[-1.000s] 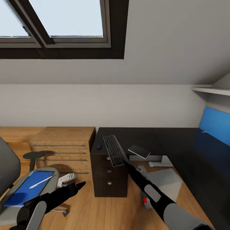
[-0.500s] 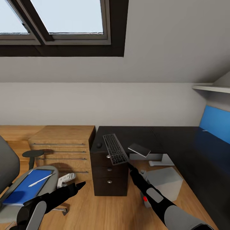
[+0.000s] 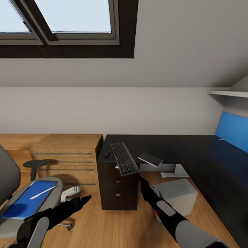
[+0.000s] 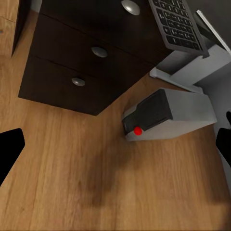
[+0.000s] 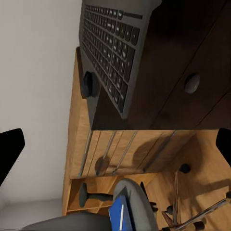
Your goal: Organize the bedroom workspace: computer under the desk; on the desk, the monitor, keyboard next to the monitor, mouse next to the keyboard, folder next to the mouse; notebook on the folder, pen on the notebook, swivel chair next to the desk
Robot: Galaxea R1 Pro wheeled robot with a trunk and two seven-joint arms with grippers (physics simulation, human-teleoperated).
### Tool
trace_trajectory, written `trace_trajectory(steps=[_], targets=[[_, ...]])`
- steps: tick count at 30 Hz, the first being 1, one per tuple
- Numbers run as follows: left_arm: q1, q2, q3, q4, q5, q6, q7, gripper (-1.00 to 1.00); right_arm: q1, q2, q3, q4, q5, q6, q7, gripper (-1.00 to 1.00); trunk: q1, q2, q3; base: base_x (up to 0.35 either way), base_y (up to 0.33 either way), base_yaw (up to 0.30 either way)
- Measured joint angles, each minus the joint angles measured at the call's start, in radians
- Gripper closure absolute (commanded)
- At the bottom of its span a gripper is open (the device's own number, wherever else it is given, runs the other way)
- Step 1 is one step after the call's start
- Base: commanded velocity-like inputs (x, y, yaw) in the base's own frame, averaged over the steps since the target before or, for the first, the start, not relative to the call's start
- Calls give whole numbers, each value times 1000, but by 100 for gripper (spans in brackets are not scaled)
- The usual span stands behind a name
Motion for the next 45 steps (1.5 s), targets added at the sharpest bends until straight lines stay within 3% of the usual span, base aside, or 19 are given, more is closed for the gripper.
trace_trajectory(steps=[6,11,14,19,22,25,32,45], targets=[[0,1,14,0,0,0,0,-100,0,0,1,-90,1,-2,-6,-100,23,-42,-19,0,0,0],[0,2,32,0,0,0,-1,-100,0,-2,0,-138,5,-26,-102,-100,42,-77,-35,0,0,0],[0,1,33,0,0,0,-1,-100,9,-7,0,-212,5,-46,-205,-100,54,-98,-44,0,0,0],[0,0,33,0,0,0,0,-100,99,-11,1,-418,7,-55,-304,-100,73,-133,-60,0,0,0],[0,0,33,0,0,0,-1,-100,197,-17,1,-609,9,-94,-387,-100,84,-154,-69,0,0,0],[0,0,33,0,0,0,-1,-100,247,-32,0,-699,9,-121,-437,-100,96,-175,-78,0,0,0],[0,0,33,0,0,0,-1,-100,272,-46,0,-745,8,-133,-463,-100,123,-224,-100,0,0,0],[0,-1,33,0,0,0,0,-100,273,-53,1,-735,12,-136,-434,-100,173,-315,-141,0,0,0]])
